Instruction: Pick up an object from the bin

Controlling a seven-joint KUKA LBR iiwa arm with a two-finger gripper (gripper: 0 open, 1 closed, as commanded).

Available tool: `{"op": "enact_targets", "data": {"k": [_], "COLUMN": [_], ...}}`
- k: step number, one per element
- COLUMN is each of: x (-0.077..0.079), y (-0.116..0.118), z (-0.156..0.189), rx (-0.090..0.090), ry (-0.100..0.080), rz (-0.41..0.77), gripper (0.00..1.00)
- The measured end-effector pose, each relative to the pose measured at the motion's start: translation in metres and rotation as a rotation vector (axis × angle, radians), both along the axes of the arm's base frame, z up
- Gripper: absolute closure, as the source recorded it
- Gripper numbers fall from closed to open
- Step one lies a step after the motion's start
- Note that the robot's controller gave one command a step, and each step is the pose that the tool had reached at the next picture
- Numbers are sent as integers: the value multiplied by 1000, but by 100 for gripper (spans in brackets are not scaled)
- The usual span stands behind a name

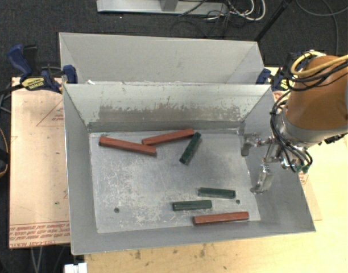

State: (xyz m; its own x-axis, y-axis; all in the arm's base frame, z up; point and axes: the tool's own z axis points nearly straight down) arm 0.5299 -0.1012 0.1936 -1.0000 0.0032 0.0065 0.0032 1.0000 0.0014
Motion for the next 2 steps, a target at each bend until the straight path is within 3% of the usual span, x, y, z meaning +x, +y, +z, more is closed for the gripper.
{"op": "enact_targets", "data": {"k": [1, 2], "x": [2, -21], "y": [1, 62], "z": [4, -69], "rx": [-1, -1], "ry": [-7, -10], "rz": [3, 77], "gripper": [0, 0]}}
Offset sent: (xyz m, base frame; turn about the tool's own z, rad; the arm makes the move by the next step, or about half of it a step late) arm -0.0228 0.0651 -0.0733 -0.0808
